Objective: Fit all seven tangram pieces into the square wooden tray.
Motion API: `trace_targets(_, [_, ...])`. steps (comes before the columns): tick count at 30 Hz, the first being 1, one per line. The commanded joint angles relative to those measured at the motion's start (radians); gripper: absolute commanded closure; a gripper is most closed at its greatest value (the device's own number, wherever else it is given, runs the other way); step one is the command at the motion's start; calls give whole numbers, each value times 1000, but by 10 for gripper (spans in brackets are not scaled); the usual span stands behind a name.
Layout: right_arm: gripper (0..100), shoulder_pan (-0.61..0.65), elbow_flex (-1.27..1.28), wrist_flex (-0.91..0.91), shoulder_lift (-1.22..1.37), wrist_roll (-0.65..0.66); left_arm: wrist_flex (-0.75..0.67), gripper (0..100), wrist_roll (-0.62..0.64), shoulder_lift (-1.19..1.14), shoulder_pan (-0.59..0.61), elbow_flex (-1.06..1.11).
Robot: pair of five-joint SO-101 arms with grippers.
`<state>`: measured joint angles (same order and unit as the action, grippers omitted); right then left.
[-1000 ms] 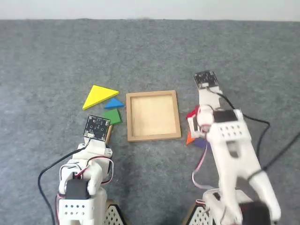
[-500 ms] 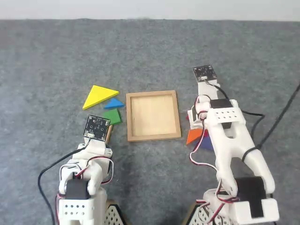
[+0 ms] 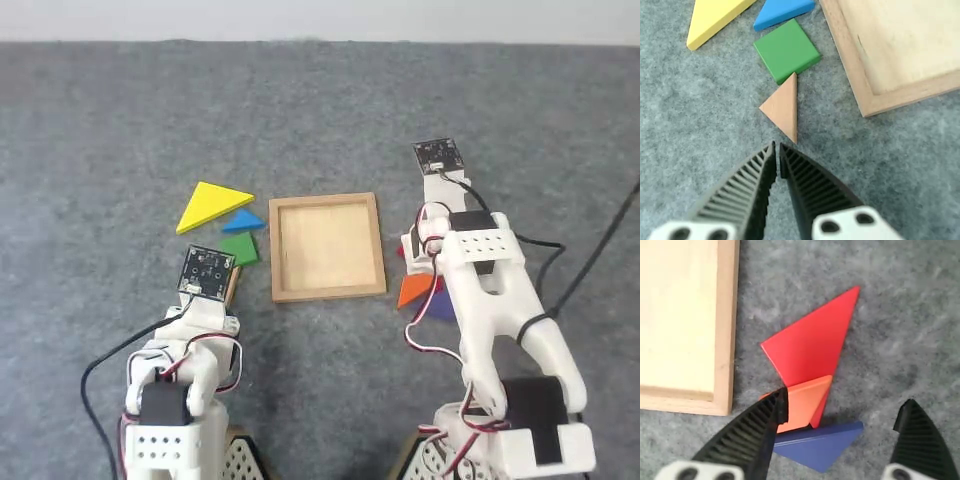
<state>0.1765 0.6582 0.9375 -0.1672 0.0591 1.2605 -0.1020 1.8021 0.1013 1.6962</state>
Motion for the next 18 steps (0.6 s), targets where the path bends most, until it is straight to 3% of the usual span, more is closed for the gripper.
trace_targets(1, [655,-2,-23,-73,-4,-11,2,987,0,15,-6,-15])
trace_targets(6, [653,16,-12,-170,31,-8,2,987,0,15,-6,-15])
trace_targets(18, [653,53,-137,-143,194,-8,2,987,0,15,-6,-15])
